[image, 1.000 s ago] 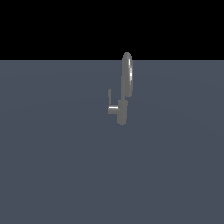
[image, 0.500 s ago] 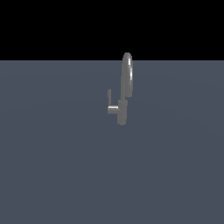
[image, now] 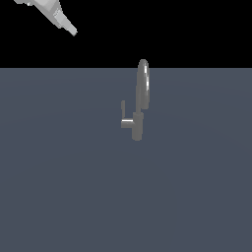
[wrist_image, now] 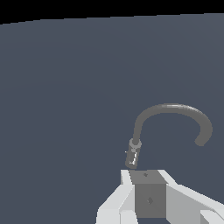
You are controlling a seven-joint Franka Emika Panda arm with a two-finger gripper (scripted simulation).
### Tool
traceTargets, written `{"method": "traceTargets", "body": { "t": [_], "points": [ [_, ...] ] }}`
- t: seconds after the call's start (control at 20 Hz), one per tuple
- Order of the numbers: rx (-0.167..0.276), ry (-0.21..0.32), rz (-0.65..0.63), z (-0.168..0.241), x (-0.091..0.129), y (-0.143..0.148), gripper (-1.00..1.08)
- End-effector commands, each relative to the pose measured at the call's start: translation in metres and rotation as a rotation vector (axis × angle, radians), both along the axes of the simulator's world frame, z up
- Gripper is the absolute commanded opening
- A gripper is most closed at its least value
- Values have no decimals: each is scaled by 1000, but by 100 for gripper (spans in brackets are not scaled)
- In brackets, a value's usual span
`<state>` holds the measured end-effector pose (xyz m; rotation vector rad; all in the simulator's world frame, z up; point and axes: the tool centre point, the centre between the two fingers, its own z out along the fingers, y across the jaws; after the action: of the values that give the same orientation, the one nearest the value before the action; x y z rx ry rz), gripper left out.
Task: Turn on the faucet by rotating a designated handle.
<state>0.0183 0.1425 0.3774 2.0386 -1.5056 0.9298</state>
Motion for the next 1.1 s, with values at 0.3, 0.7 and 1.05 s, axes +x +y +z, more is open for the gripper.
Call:
{"method": "traceTargets", "body": {
  "t": [0.3,0.7,1.05],
  "points": [
    [9,28,-176,-123,45,-68,-100],
    [26,47,-289,-198,55,-118,-100],
    [32,53,-323,-219,55,-133,-100]
  ]
}}
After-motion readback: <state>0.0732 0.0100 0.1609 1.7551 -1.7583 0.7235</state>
